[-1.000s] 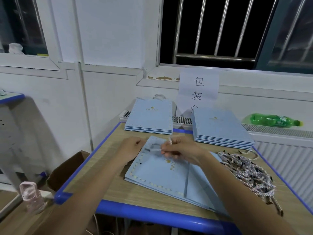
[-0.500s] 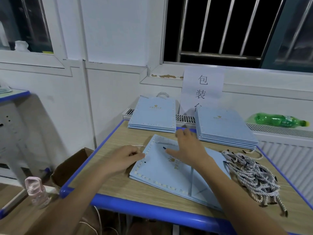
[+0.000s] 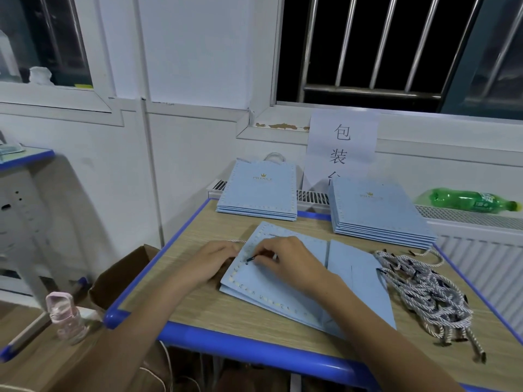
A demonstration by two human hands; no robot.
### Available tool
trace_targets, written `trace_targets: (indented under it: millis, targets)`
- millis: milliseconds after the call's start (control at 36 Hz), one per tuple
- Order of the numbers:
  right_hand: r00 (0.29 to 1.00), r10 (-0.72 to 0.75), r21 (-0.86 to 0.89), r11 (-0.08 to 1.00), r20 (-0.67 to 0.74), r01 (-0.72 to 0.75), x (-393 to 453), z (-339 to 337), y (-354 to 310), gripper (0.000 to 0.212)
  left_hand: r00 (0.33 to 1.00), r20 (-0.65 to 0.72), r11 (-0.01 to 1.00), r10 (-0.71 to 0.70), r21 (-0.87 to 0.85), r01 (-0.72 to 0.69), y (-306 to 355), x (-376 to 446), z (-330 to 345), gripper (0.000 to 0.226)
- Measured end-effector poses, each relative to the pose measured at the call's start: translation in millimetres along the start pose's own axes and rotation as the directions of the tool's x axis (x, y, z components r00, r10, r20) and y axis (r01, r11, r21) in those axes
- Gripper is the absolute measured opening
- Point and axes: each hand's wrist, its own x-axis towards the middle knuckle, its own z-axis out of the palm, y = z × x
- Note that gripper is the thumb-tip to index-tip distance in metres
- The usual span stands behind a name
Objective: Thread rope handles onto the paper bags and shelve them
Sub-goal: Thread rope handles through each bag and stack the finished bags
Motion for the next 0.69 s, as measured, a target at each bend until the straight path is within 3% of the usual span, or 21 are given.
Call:
trace_targets:
  millis: [83, 306, 444, 500, 583, 694]
  targets:
    - [0.997, -0.075, -0.090, 0.993, 0.000, 0.074, 2, -1, -7, 0.021, 0.999, -0.010, 0.994, -0.036, -0.105, 0.034, -1, 5, -2, 0.047]
    - [0.997, -0.069, -0.194, 0.979, -0.047, 0.059, 6, 1, -7, 0.022, 0.996, 0.084, 0.983, -0.024, -0.179, 0.039, -2, 6, -4, 0.035]
    - [0.996, -0.083, -0.208, 0.975, -0.031, 0.075, 3, 2, -11, 0.025, 0.988, 0.155, 0.987, 0.011, -0.158, 0.013, -5, 6, -6, 0.040]
    - [0.996, -0.080, -0.200, 0.977, -0.032, 0.072, 2, 4, -13, 0.025, 0.983, 0.177, 0.984, 0.043, -0.179, -0.011, -3, 4, -6, 0.028]
    - [0.998, -0.026, -0.101, 0.995, -0.063, 0.020, 1, 8, -12, 0.023, 0.979, 0.190, 0.981, 0.073, -0.193, -0.035, -4, 2, -6, 0.020]
    - [0.986, 0.121, 0.189, 0.977, -0.117, -0.097, 0, 13, -6, 0.009, 0.973, 0.192, 0.987, 0.126, -0.123, -0.103, -9, 1, -7, 0.023]
